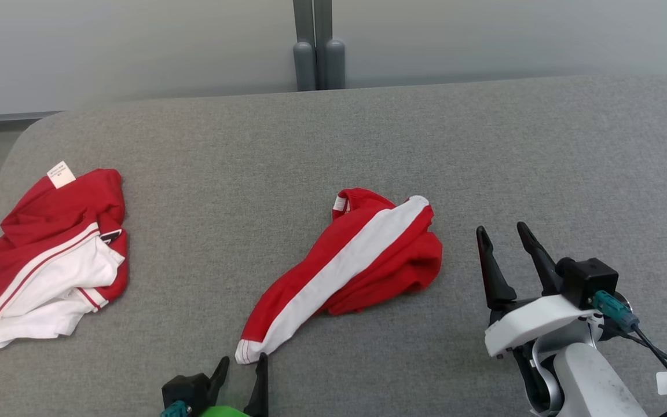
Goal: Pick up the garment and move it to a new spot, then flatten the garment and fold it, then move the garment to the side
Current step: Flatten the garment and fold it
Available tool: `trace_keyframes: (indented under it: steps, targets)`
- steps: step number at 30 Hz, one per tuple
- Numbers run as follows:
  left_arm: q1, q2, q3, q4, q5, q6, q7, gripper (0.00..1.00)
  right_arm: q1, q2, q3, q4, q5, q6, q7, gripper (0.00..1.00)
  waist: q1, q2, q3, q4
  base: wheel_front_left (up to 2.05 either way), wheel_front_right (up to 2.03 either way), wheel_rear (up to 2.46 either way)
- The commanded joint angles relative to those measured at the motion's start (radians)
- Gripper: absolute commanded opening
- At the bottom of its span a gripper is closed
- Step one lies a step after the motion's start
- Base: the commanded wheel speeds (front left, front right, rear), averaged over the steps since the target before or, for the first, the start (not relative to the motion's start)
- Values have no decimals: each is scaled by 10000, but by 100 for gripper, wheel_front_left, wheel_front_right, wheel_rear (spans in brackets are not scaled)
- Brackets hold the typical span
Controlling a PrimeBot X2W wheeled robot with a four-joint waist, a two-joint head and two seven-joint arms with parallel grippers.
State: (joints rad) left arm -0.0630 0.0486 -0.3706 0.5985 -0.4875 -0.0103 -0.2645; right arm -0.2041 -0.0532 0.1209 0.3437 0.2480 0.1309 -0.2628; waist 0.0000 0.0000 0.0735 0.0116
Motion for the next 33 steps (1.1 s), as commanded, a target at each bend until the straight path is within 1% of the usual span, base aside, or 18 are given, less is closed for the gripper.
trace_keyframes:
  steps: [1, 3, 4, 5, 6, 7, 8, 9, 11, 14, 18, 22, 24, 28, 33]
  targets:
    - [-176, 34, 20, 43, -39, 30, 2, 100, -6, -7, -6, -45, -51, -3, -30, 100, 0, 0, 28, -30, 0, 0, 0]
    - [-223, 32, 32, 78, -66, 56, 2, 100, -28, -3, -15, -55, -55, -3, -30, 100, 0, 0, 46, -41, 0, 0, 0]
    - [-254, 32, 44, 89, -69, 57, 2, 97, -36, -1, -18, -56, -58, -3, -30, 100, 0, 0, 53, -43, 0, 0, 0]
    - [-286, 32, 55, 95, -62, 58, 2, 92, -43, 0, -14, -51, -72, -3, -30, 100, 0, 0, 57, -43, 0, 0, 0]
    - [-297, 32, 52, 106, -48, 54, 2, 77, -49, 2, -9, -45, -75, -3, -30, 100, 0, 0, 60, -43, 0, 0, 0]
    - [-305, 32, 48, 128, -43, 48, 2, 58, -56, 2, 0, -32, -78, -3, -30, 100, 0, 0, 65, -43, 0, 0, 0]
    - [-305, 34, 47, 167, -90, 40, 2, 48, -66, 3, 12, -24, -83, -3, -30, 100, 0, 0, 71, -45, 0, 0, 0]
    - [-325, 34, 88, 193, -198, 44, 2, 43, -81, 5, 28, -17, -86, -3, -30, 100, 0, 0, 78, -50, 0, 0, 0]
    - [-399, 32, 133, 225, -248, 67, 2, 0, -99, 5, 35, 1, -82, -3, -30, 100, 0, 0, 78, -48, 0, 0, 0]
    - [-395, 34, 209, 330, -261, 50, 2, 0, -114, 4, 33, 32, -82, -3, -30, 100, 0, 0, 66, -30, 0, 0, 0]
    - [-380, 37, 744, 71, 64, 313, 2, 0, -126, -58, 17, 92, -41, -3, -30, 100, 0, 0, 25, 61, 0, 0, 0]
    - [-117, 38, 1504, -359, 475, 590, 2, 0, -197, -106, 285, 190, 121, -3, -30, 100, 0, 0, -3, 241, 0, 0, 0]
    - [-68, 37, 1835, -493, 701, 612, 2, 0, -264, -153, 607, 286, 288, -3, -30, 100, 0, 0, 29, 368, 0, 0, 0]
    - [-64, 34, 2108, -577, 983, 413, 0, 0, -371, -285, 1547, 591, 793, -3, -30, 100, 0, 0, 98, 569, 0, 0, 0]
    - [-115, 35, 2160, -631, 769, 334, 1, 0, -438, -684, 2655, 545, 1471, -3, -30, 100, 0, 0, 209, 682, 0, 0, 0]
